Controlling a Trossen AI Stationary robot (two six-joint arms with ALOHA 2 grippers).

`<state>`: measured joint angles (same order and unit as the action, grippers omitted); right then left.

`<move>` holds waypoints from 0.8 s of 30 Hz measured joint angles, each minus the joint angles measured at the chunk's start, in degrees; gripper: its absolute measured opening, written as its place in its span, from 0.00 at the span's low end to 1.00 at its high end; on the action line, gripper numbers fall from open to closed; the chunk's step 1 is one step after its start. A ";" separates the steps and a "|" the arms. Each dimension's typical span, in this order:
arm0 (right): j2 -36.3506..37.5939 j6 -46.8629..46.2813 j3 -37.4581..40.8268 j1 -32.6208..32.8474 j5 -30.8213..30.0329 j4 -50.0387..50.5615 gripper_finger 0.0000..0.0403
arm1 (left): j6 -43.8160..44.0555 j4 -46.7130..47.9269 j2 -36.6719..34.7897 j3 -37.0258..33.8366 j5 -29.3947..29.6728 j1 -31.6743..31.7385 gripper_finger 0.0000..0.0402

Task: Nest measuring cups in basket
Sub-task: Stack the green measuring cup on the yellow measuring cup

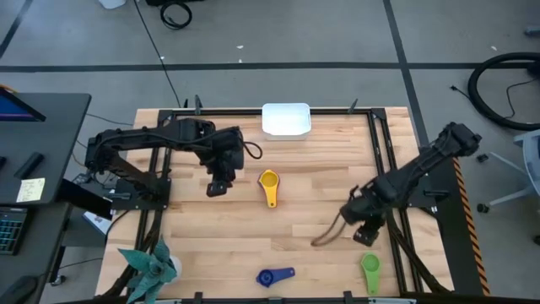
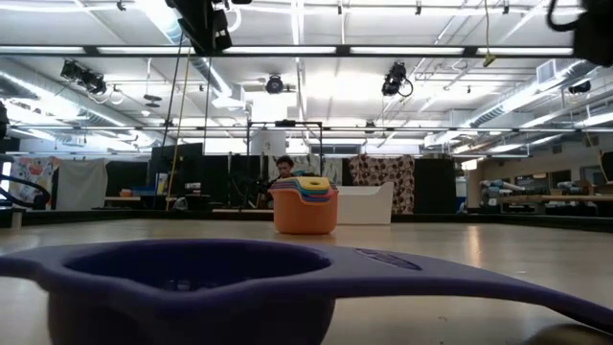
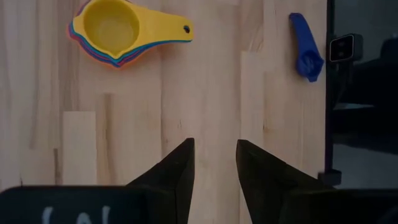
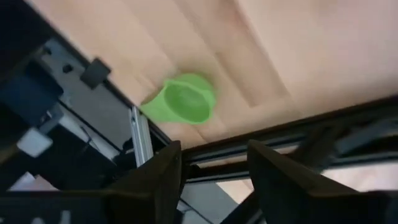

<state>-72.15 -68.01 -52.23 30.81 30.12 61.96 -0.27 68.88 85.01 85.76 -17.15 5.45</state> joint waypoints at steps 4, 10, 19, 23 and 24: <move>0.01 -2.05 2.26 5.95 -0.17 -5.88 0.45 | 0.09 -0.02 0.02 0.00 0.01 -0.24 0.31; 0.01 -8.41 6.73 11.95 -4.08 -15.59 0.45 | 1.80 -0.15 0.02 -0.02 0.01 -0.24 0.31; 0.01 -18.20 13.87 17.38 -7.49 -21.39 0.44 | 4.54 -1.26 0.04 -0.02 -0.01 -0.24 0.31; 0.01 -21.02 15.82 19.10 -7.62 -25.30 0.44 | 5.71 -1.33 0.04 -0.02 0.01 -0.22 0.31; 0.01 -21.73 16.33 19.36 -7.95 -27.24 0.44 | 5.94 -1.35 0.04 -0.02 0.01 -0.22 0.31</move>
<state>-72.14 -89.75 -35.90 50.17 22.17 34.72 5.67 67.53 85.06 85.73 -17.15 5.23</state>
